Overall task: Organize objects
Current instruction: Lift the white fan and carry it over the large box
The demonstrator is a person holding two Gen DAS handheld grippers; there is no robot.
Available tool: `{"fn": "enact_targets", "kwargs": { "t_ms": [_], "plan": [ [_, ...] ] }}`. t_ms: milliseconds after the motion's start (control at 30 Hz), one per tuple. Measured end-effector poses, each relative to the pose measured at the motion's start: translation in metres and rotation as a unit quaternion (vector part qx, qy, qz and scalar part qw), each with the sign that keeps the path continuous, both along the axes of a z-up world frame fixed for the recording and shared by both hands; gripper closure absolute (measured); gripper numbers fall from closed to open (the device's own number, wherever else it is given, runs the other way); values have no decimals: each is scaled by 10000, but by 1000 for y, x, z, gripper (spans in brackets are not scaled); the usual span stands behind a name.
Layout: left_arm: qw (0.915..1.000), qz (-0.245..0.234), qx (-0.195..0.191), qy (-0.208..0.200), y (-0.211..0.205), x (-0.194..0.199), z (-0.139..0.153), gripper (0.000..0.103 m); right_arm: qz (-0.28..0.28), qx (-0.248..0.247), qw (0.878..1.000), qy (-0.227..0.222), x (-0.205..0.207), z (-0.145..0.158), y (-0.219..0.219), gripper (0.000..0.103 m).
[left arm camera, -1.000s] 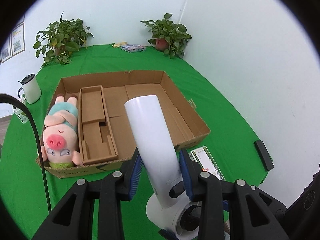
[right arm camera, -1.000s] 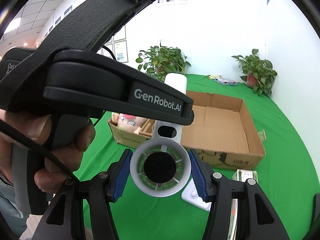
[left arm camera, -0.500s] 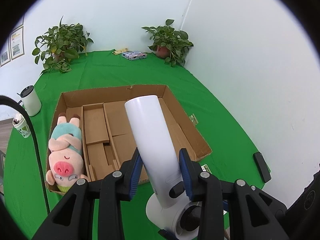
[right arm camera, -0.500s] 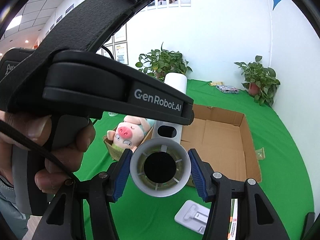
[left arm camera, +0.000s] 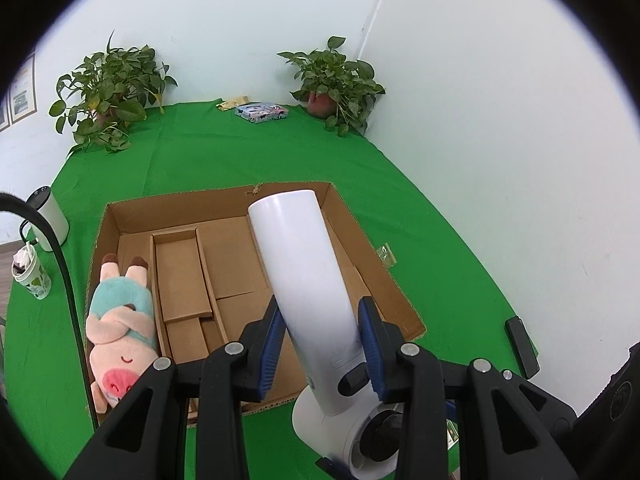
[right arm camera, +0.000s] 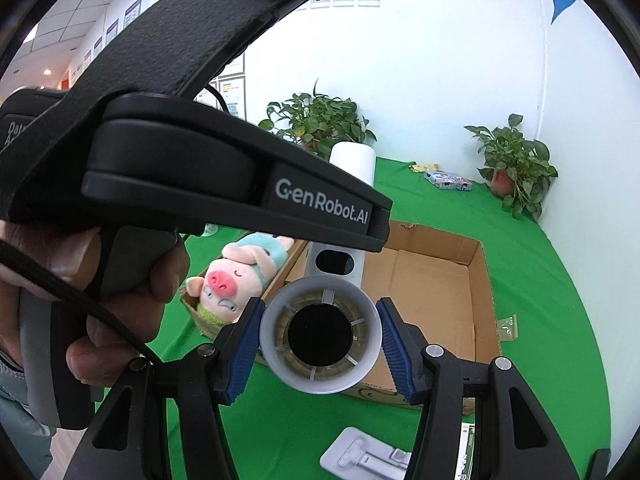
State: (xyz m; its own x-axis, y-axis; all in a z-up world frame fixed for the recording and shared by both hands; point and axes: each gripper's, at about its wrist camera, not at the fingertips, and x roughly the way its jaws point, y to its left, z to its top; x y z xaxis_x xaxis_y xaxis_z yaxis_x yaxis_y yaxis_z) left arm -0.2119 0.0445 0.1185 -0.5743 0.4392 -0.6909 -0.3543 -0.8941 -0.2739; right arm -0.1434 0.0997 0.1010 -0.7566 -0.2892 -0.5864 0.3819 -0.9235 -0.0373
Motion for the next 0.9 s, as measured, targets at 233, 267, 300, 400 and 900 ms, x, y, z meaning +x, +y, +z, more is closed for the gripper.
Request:
{"fn": "enact_targets", "kwargs": {
  "t_ms": [233, 267, 300, 400, 900],
  "plan": [
    [9998, -104, -6, -146, 4, -32, -12, 68, -117, -36, 9998, -153, -32, -8, 6, 49],
    [9998, -121, -10, -165, 3, -37, -14, 68, -132, -32, 9997, -179, -42, -10, 6, 49],
    [9997, -137, -18, -188, 3, -42, -16, 68, -145, -33, 9997, -203, -45, -12, 5, 49],
    [9994, -183, -27, -287, 2, -57, -26, 68, -196, -46, 9993, -315, -62, -20, 4, 49],
    [9936, -275, -45, -1094, -3, -102, -104, 68, -328, -304, 9914, -1226, -132, -94, 2, 49]
  ]
}}
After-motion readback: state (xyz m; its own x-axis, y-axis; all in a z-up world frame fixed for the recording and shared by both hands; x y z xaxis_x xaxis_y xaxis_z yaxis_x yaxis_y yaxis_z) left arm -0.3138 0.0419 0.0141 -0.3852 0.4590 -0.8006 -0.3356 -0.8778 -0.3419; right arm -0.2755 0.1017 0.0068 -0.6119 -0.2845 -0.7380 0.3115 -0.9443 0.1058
